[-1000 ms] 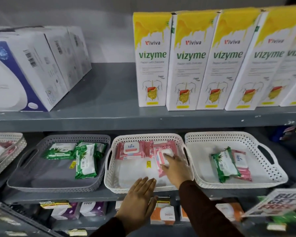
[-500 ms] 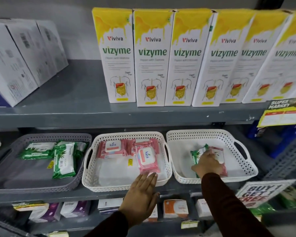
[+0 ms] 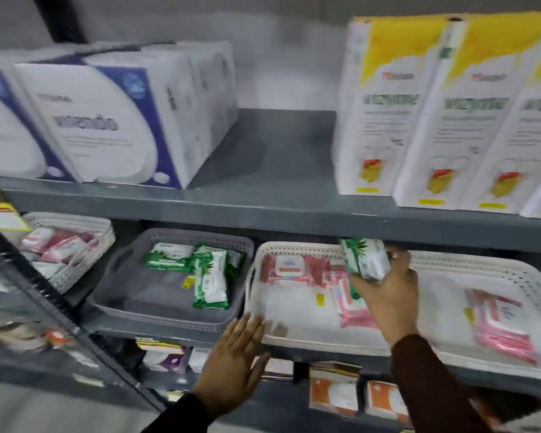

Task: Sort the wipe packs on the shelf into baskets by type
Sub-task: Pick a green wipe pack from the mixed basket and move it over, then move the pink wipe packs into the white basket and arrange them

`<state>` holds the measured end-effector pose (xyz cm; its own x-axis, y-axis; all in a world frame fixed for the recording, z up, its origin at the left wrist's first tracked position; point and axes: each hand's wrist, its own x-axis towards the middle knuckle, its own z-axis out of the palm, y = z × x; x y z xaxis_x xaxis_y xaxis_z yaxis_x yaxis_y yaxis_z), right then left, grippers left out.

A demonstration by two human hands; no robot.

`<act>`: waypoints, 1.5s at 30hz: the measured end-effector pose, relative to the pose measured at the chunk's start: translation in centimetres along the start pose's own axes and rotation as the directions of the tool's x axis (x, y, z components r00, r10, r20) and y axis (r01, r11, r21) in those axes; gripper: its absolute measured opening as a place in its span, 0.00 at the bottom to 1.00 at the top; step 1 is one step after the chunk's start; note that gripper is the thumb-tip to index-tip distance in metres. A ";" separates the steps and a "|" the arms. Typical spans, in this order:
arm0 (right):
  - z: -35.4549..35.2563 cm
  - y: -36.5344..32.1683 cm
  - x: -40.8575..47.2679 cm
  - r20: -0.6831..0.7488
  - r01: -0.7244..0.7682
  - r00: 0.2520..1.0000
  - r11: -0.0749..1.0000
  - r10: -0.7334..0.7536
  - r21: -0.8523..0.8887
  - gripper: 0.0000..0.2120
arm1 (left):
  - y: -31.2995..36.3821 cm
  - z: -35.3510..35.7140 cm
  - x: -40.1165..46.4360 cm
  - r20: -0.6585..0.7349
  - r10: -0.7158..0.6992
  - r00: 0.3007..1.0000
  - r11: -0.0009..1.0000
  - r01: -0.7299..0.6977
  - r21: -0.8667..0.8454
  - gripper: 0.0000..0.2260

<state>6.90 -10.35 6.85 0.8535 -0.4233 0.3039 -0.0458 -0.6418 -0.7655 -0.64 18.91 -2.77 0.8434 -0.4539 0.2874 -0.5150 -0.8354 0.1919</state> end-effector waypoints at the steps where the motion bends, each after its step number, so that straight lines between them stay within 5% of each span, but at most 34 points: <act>1: 2.1 -1.9 -0.8 0.069 0.028 0.997 0.999 -0.030 0.034 0.37 | -1.8 -0.8 -0.8 -0.016 -0.024 1.000 1.000 0.024 0.013 0.25; 10: 20.3 -16.4 -9.3 0.548 0.323 0.787 0.946 -0.284 0.026 0.25 | -14.9 -5.8 -7.6 -0.028 -0.249 0.968 0.960 0.251 0.127 0.27; 17: 31.5 -21.0 -11.7 0.679 0.496 0.679 0.856 -0.279 -0.146 0.14 | -18.4 -7.5 -10.5 -0.033 -0.246 0.969 0.962 0.248 0.111 0.25; 21: 32.0 -21.1 -12.4 0.712 0.566 0.650 0.795 -0.266 -0.220 0.15 | -17.5 -7.4 -10.5 -0.056 -0.267 0.962 0.959 0.271 0.079 0.25; 24: 27.8 -20.0 -11.9 0.621 0.470 0.716 0.878 -0.319 -0.091 0.17 | -15.6 -6.4 -9.5 -0.042 -0.229 0.972 0.971 0.231 0.053 0.25; 27: 20.9 -15.5 -9.8 0.395 0.326 0.863 0.944 -0.315 0.042 0.15 | -12.1 -5.1 -7.3 -0.030 -0.184 0.982 0.983 0.183 -0.025 0.26; 32: 7.5 -2.2 -3.8 -0.024 0.114 0.993 0.990 -0.116 -0.080 0.11 | -4.7 -1.8 -1.7 -0.059 -0.029 0.998 0.993 0.022 -0.112 0.26; 36: -2.6 9.2 0.5 -0.140 -0.244 0.969 0.885 0.204 -0.396 0.19 | 0.9 1.2 2.0 -0.031 0.101 0.994 0.988 -0.104 -0.117 0.25; 39: -8.0 15.1 3.0 -0.157 -0.525 0.833 0.666 0.531 -0.531 0.31 | 4.8 3.0 4.0 -0.020 0.162 0.987 0.983 -0.163 -0.088 0.25; 45: -11.2 19.2 6.5 -0.053 -0.577 0.775 0.671 0.630 -0.466 0.49 | 8.1 4.2 5.0 -0.029 0.123 0.992 0.990 -0.124 -0.069 0.23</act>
<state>5.73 -32.58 0.46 0.6051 -0.7660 -0.2171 -0.7652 -0.4844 -0.4241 0.06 8.58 -3.72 0.7690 -0.5437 0.3360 -0.6253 -0.7489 0.2193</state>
